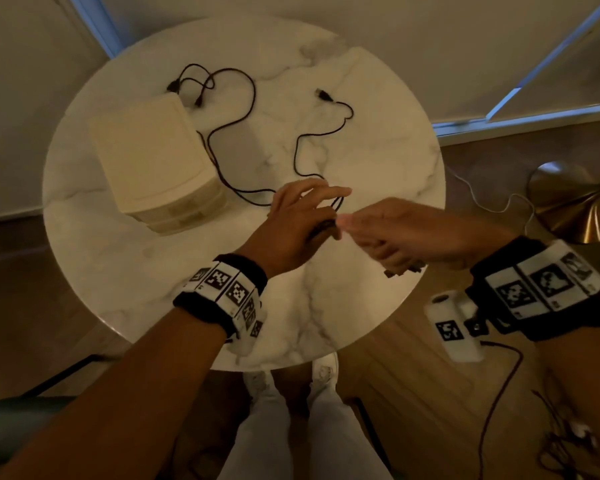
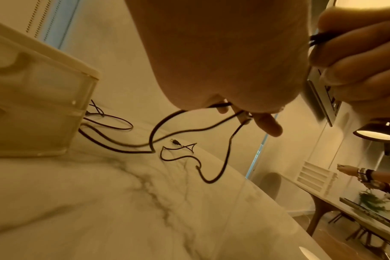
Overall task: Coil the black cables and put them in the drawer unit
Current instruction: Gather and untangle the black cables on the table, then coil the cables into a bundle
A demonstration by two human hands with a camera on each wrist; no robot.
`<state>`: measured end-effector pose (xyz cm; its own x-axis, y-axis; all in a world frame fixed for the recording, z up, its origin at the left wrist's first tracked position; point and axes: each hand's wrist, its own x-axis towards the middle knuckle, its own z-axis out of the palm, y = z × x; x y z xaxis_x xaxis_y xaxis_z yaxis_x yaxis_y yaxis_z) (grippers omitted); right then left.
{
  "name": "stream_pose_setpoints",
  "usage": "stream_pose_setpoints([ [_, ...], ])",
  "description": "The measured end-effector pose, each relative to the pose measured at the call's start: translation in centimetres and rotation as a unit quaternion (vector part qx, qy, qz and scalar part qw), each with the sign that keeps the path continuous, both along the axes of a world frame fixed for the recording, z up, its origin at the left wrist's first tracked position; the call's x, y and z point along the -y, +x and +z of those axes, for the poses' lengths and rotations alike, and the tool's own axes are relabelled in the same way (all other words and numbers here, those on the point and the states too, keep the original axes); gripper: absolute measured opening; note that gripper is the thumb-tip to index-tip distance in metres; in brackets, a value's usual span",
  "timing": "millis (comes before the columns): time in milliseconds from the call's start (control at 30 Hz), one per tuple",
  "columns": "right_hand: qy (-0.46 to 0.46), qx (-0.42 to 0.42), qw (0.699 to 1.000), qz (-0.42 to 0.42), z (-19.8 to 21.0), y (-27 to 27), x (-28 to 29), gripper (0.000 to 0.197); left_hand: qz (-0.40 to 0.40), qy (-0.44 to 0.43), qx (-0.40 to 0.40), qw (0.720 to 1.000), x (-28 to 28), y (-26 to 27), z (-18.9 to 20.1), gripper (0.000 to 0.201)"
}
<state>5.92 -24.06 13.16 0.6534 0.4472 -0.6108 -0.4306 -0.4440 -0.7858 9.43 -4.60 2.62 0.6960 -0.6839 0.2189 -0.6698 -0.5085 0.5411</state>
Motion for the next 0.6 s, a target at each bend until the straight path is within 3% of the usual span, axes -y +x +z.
stream_pose_setpoints([
  [200,0.023,0.074,0.975,-0.206,-1.9,3.6,5.0,0.050,0.058,0.001,-0.036,0.998,2.2,2.0,0.8,0.043],
  [300,0.068,0.085,0.951,-0.290,-4.2,5.8,5.6,0.049,0.064,-0.007,-0.089,0.994,3.1,3.0,0.9,0.038],
  [367,0.113,0.096,0.923,-0.355,-5.1,7.4,5.5,0.047,0.079,-0.017,-0.165,0.983,3.6,3.6,0.4,0.027],
  [467,0.206,0.082,0.865,-0.450,-6.3,9.5,5.6,0.044,0.087,-0.055,-0.216,0.971,4.3,4.8,-0.6,0.026],
  [600,0.408,0.029,0.808,-0.424,-7.9,11.0,5.3,0.052,0.057,-0.015,-0.144,0.988,5.2,6.8,-1.6,0.021],
])
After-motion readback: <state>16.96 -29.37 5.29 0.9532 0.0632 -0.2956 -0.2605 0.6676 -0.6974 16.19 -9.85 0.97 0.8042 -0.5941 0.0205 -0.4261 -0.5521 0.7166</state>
